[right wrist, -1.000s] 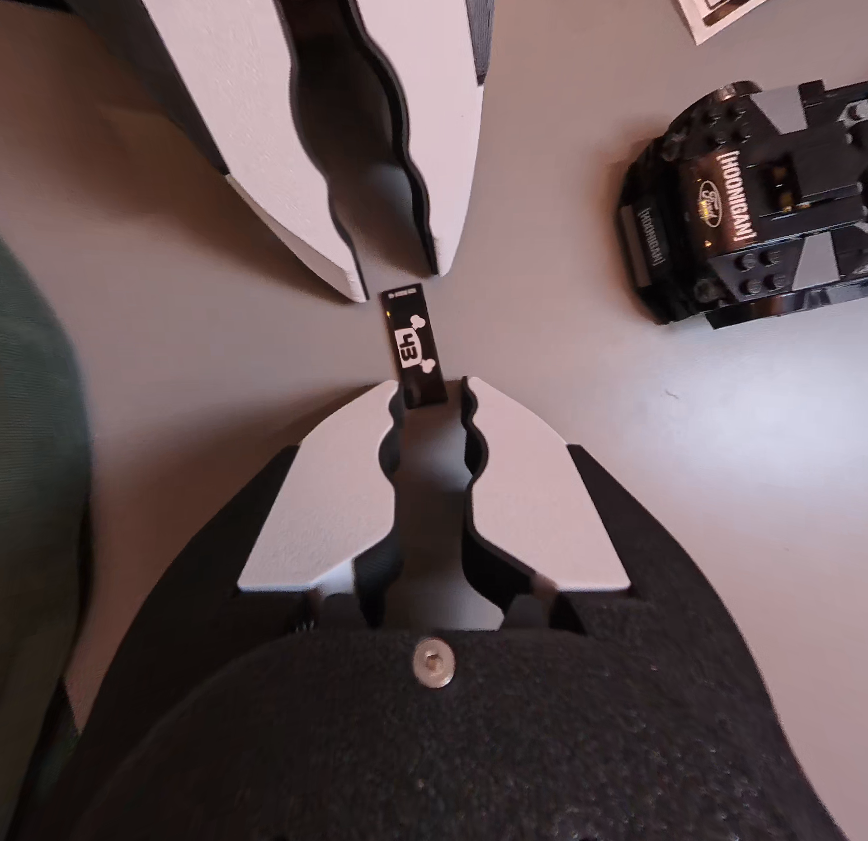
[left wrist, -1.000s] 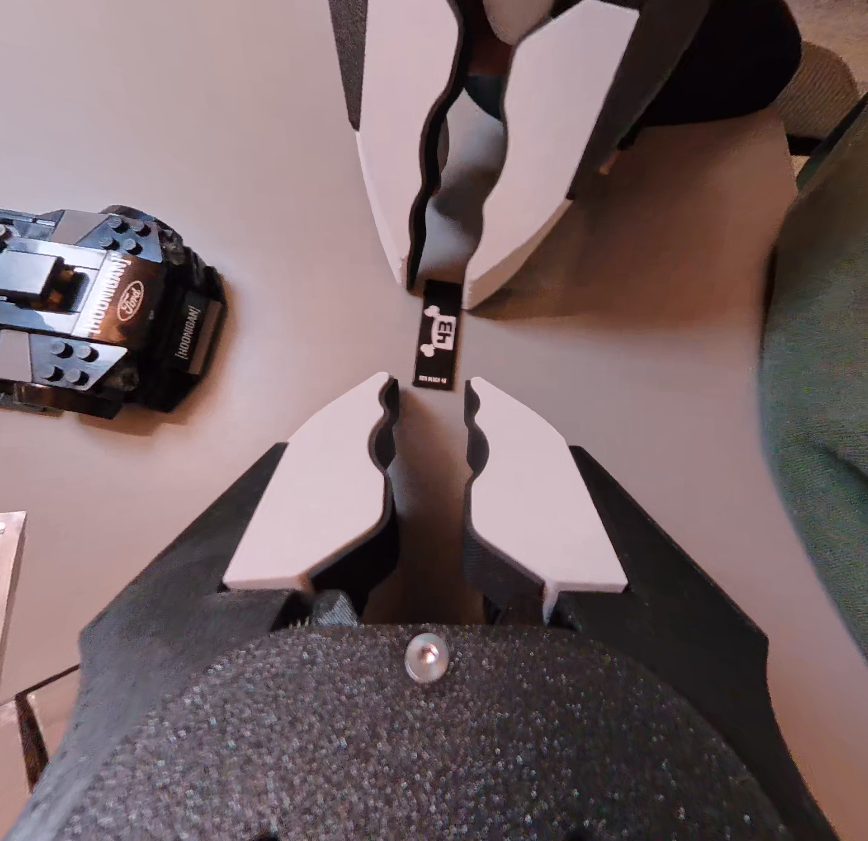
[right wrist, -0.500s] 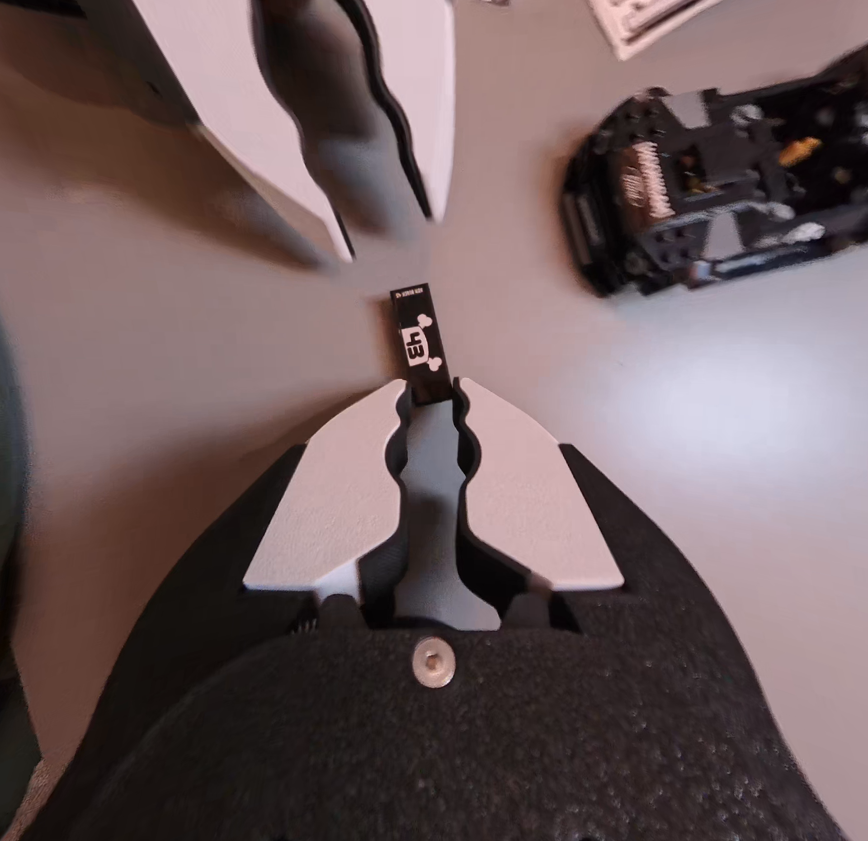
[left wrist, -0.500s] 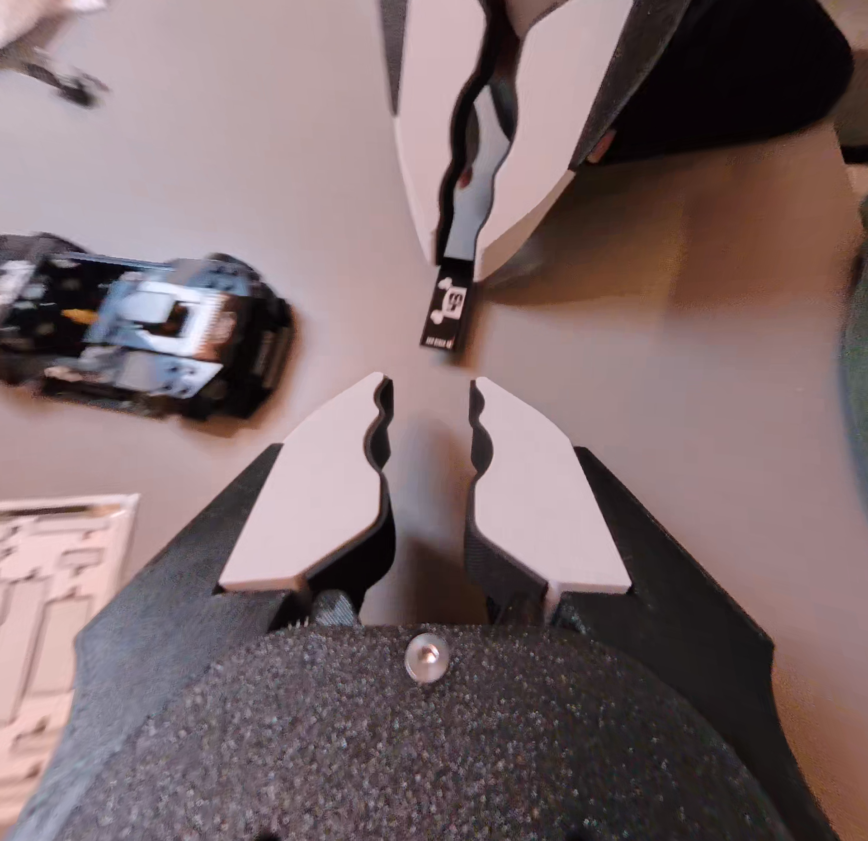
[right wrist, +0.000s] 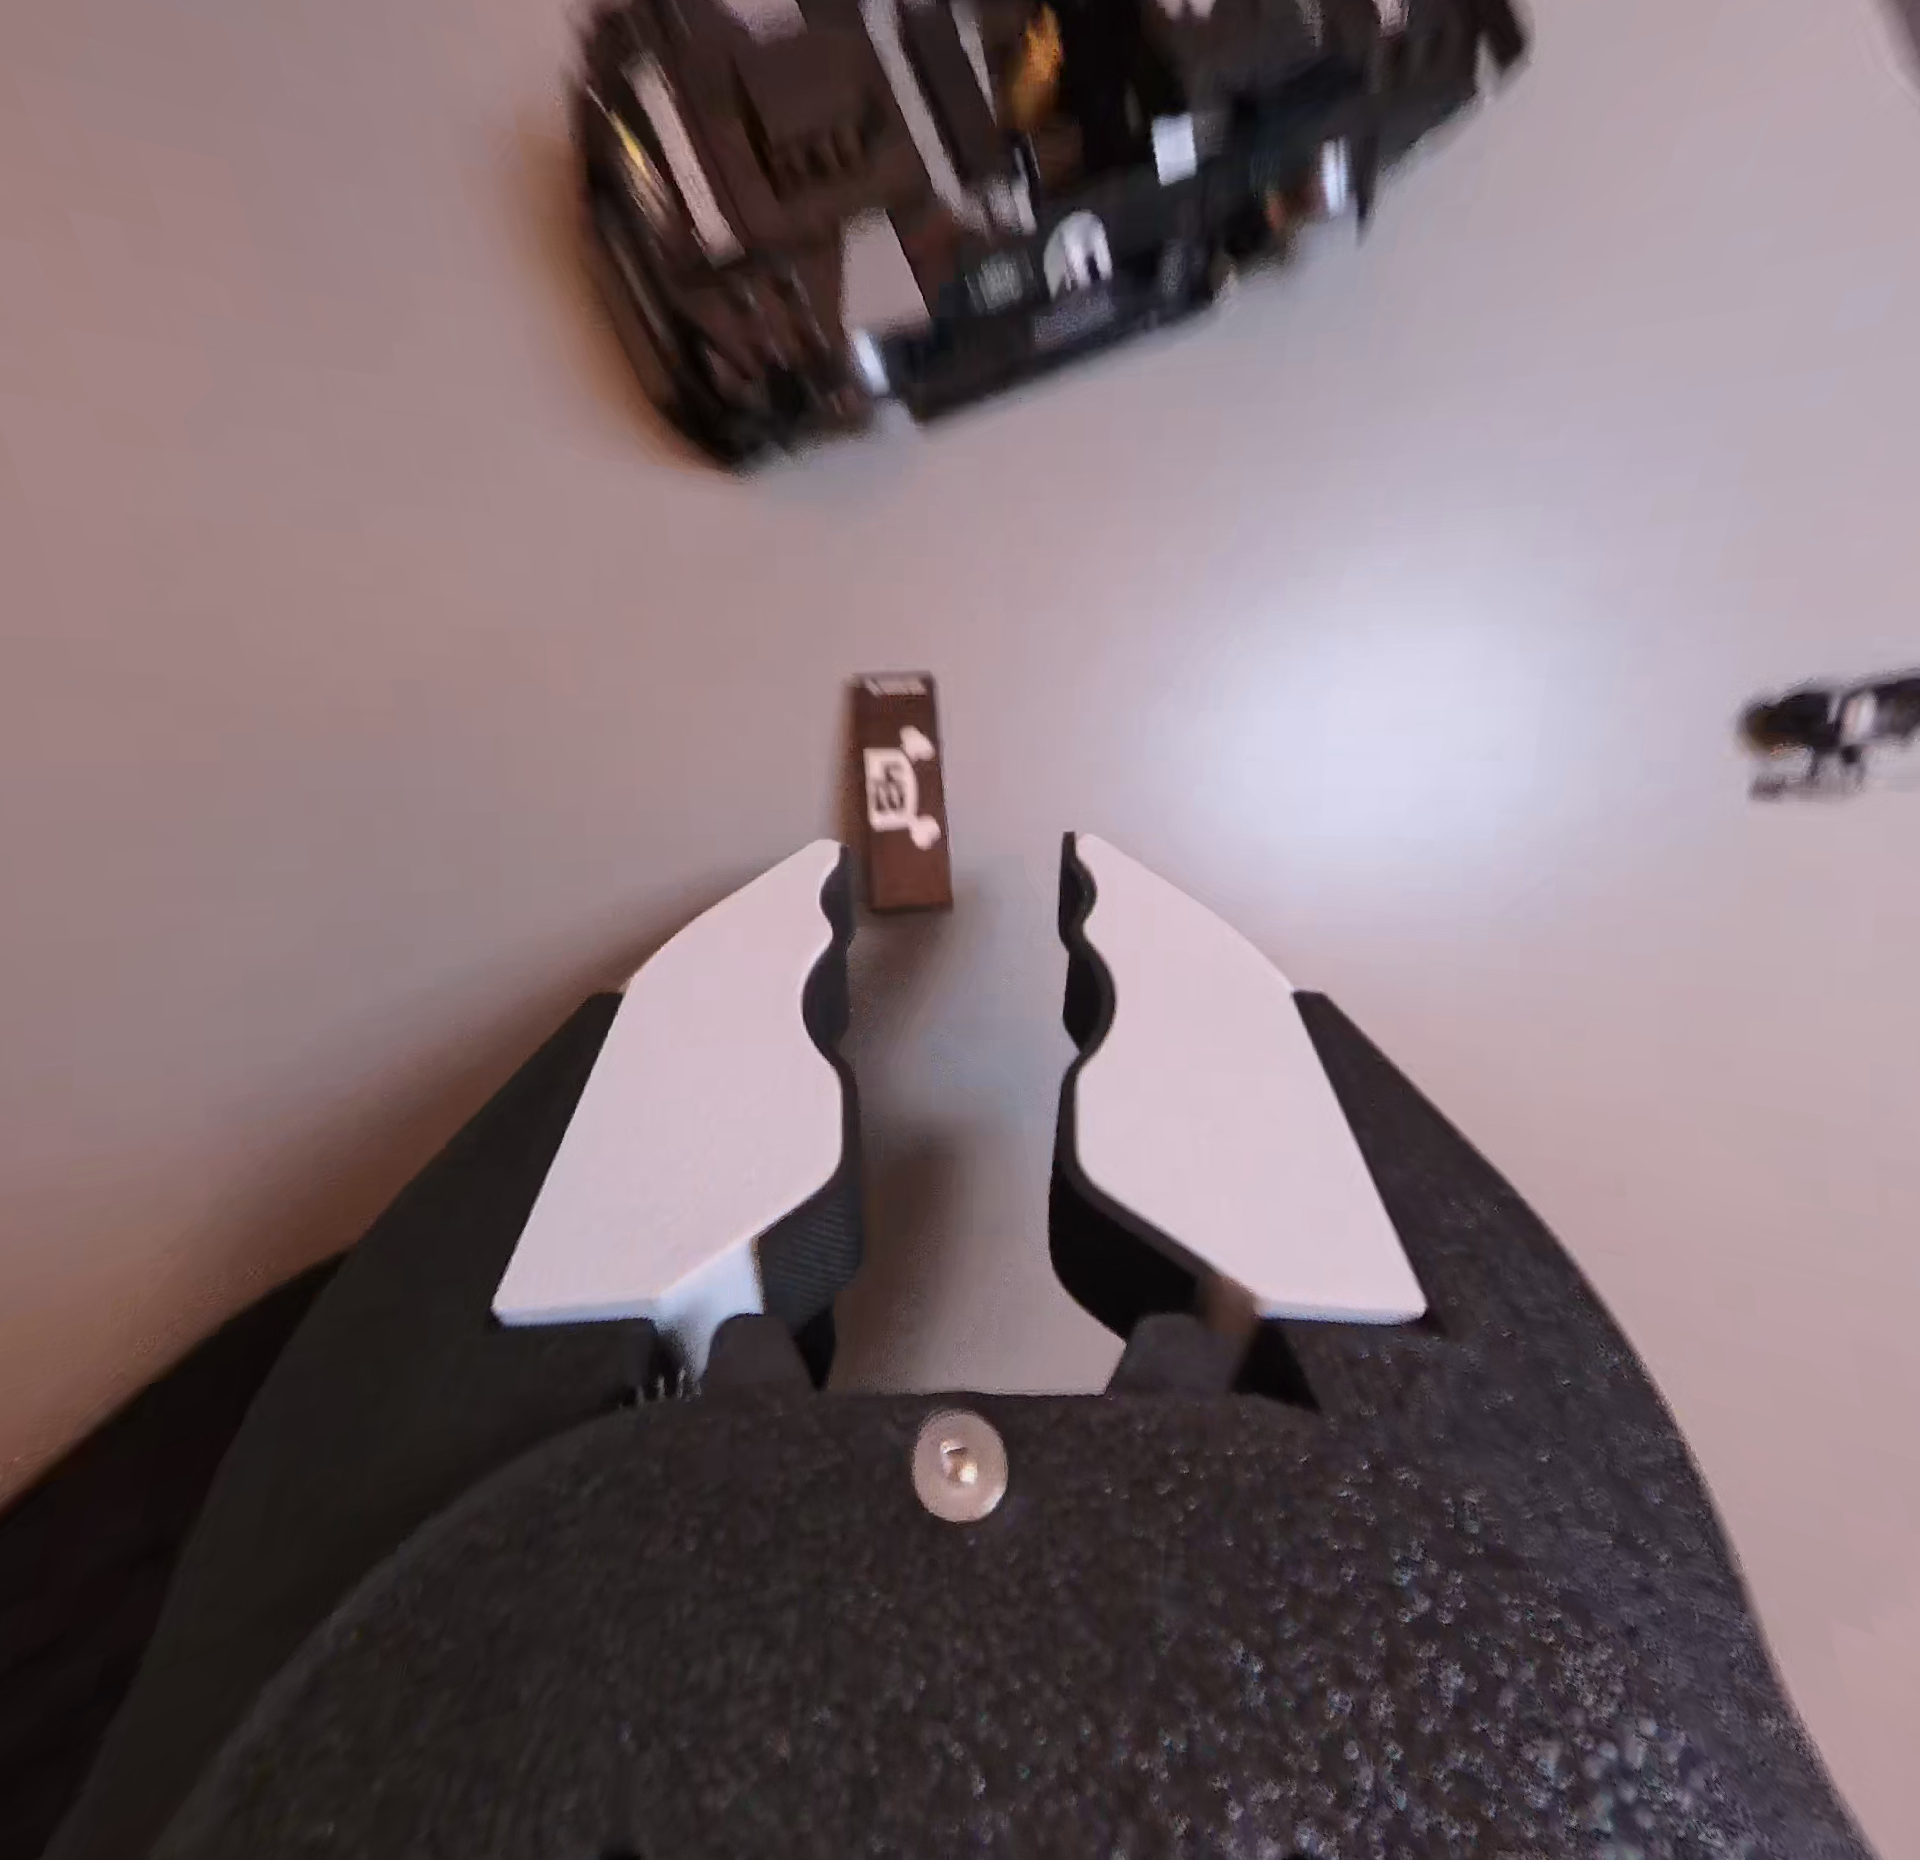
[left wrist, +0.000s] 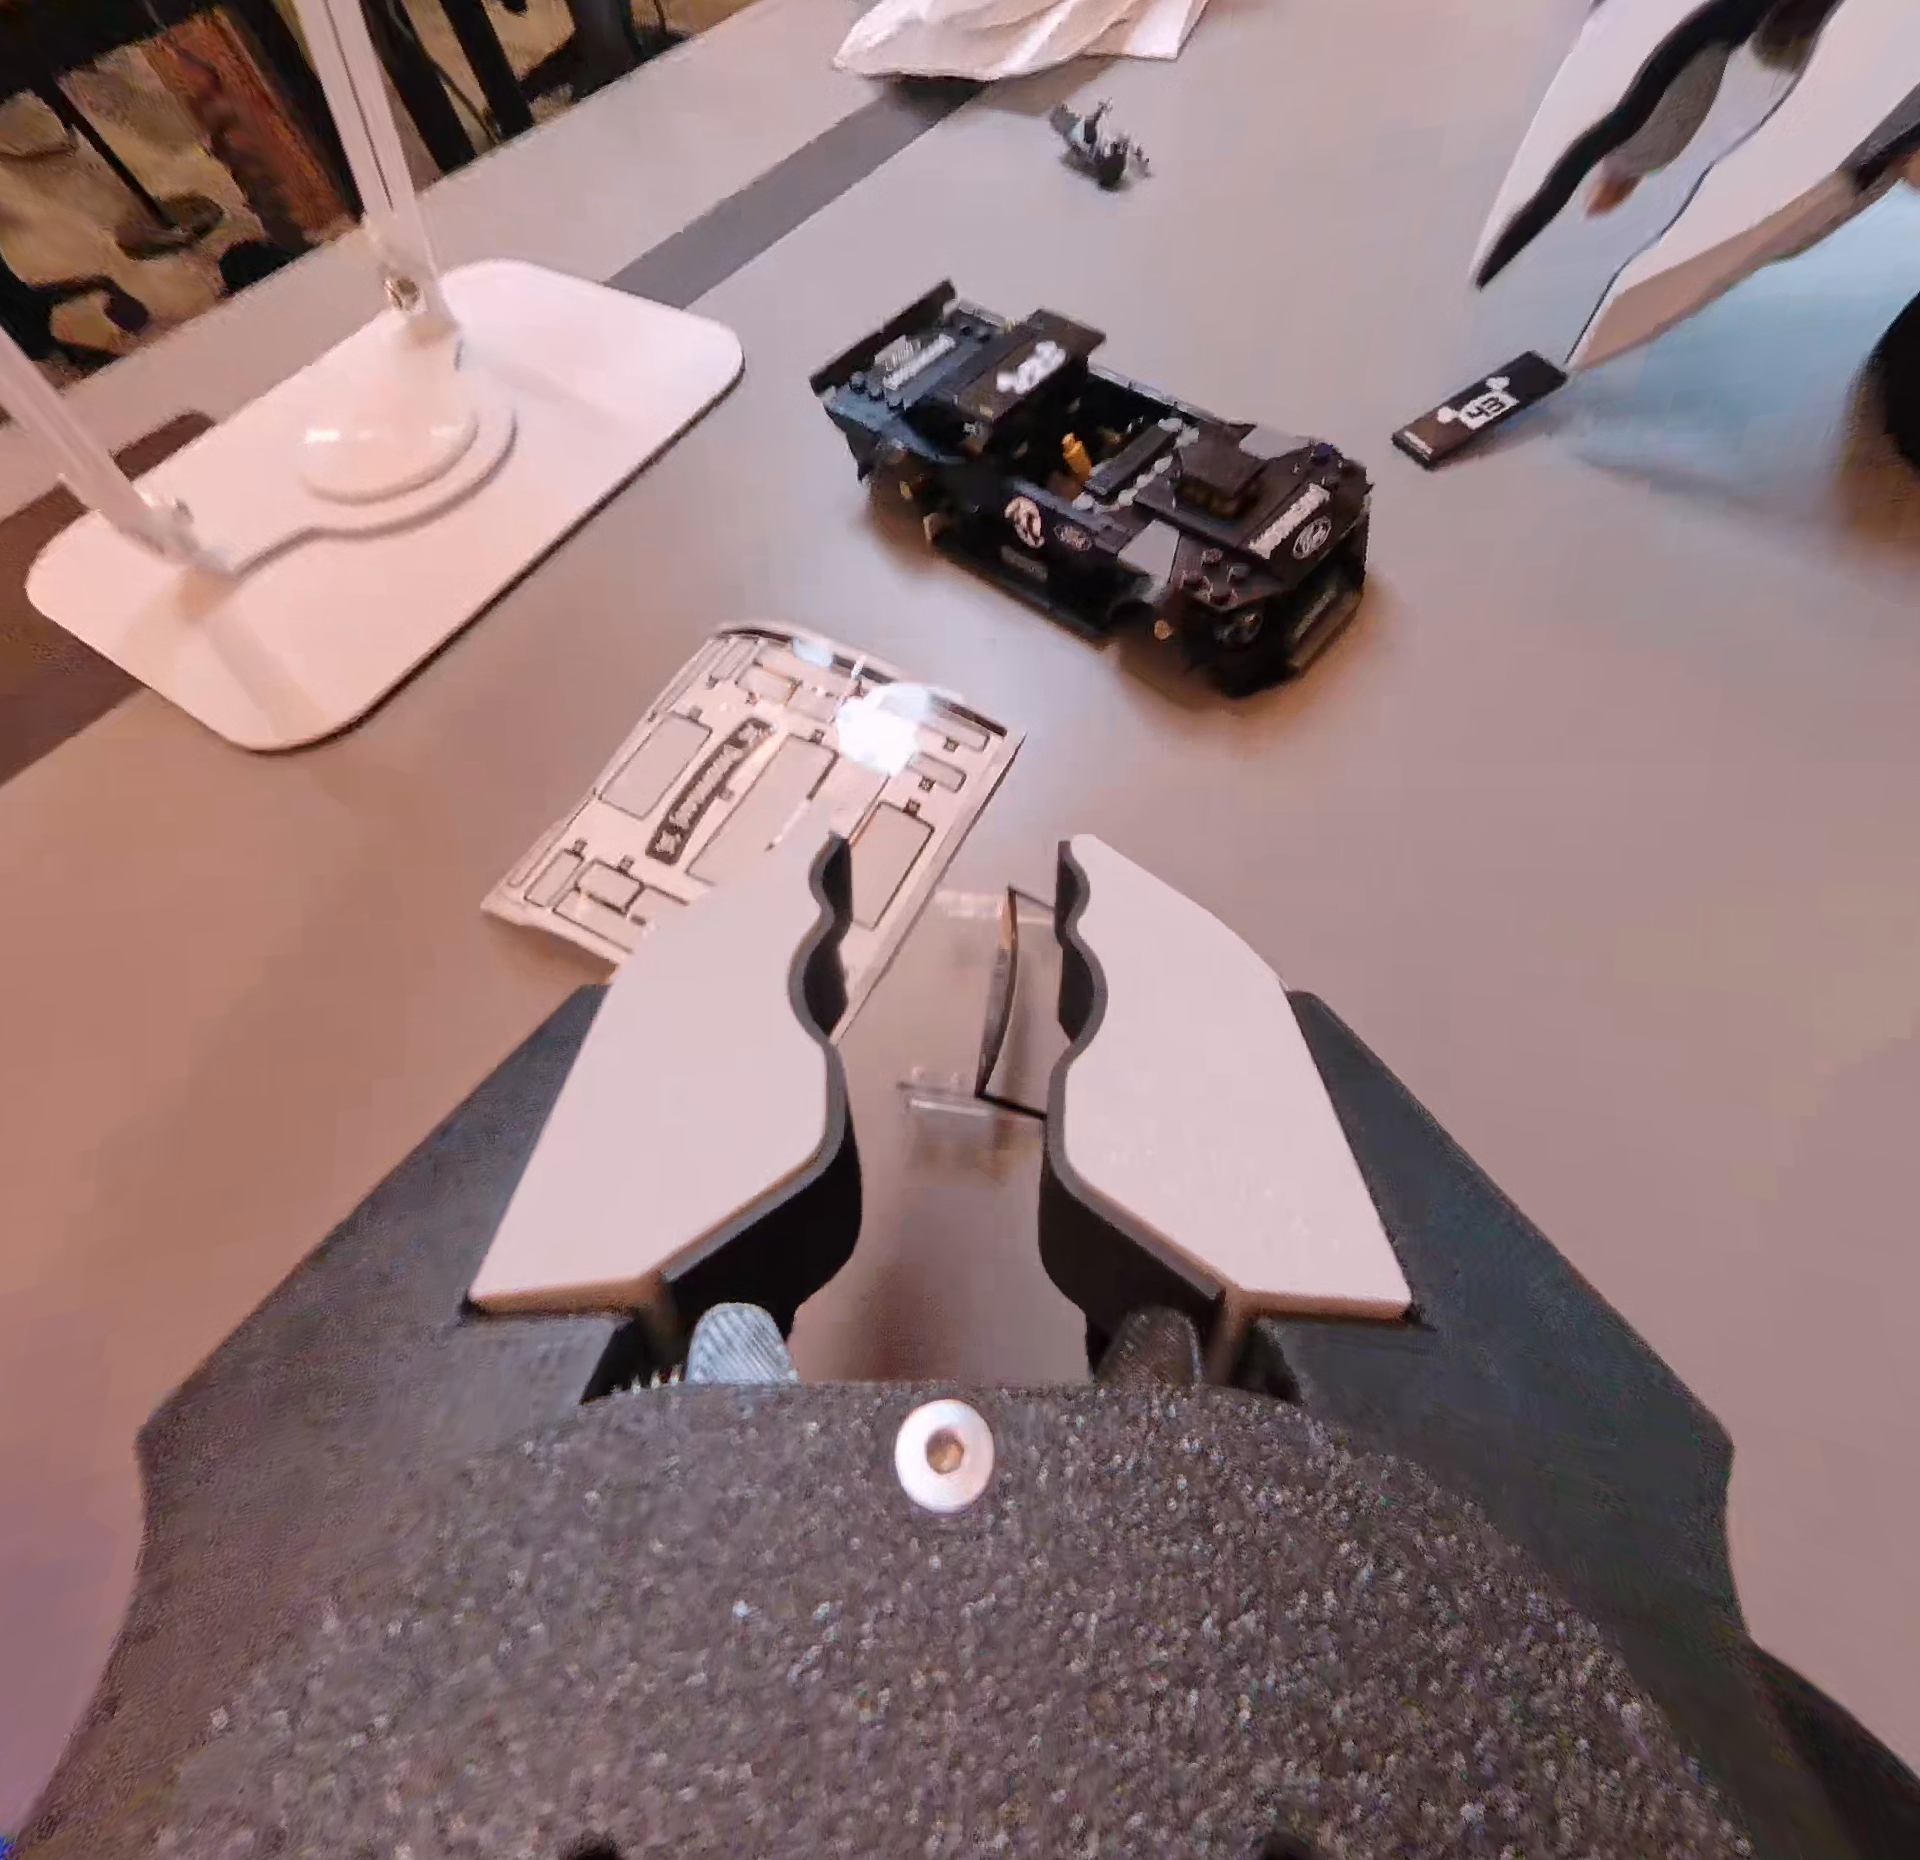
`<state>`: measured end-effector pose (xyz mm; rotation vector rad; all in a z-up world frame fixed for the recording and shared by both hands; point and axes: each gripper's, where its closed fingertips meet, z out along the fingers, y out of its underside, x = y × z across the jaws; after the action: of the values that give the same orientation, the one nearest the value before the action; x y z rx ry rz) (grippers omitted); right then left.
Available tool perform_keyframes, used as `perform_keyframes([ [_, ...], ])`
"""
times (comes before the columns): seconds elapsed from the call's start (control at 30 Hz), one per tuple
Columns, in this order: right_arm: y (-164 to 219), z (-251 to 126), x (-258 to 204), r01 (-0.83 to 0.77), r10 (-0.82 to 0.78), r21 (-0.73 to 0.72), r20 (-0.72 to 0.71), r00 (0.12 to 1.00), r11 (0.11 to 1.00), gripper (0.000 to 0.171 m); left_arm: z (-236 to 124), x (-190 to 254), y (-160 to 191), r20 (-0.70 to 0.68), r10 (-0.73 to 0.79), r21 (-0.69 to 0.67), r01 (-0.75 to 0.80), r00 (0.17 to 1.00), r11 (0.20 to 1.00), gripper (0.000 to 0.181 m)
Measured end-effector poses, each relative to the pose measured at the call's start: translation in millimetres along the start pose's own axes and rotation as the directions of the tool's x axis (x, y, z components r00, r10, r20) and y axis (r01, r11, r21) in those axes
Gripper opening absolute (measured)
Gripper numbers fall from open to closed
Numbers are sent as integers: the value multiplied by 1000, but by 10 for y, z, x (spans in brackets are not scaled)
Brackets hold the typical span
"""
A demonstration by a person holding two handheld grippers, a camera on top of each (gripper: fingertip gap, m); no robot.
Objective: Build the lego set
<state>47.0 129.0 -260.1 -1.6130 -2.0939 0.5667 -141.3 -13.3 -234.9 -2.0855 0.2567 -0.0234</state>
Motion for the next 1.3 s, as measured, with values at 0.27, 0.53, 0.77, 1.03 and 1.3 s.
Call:
perform_keyframes([
  [0.27,-705,453,-263,260,-263,48,60,963,964,63,92,22,292,-70,-41,-130,31,997,991,67],
  [0.53,-904,668,-216,359,-346,-20,225,911,933,79,137,77,420,-90,-2,-184,-14,996,983,62],
  [0.77,-869,711,-234,390,-360,-55,284,889,919,78,156,104,449,-113,12,-190,-33,994,981,56],
  [1.03,-775,625,-455,445,-407,-63,306,861,893,76,155,158,447,-135,23,-189,-48,991,981,48],
  [1.3,-970,234,-750,294,-322,138,301,898,946,77,116,174,331,-151,7,-127,-26,989,992,58],
])
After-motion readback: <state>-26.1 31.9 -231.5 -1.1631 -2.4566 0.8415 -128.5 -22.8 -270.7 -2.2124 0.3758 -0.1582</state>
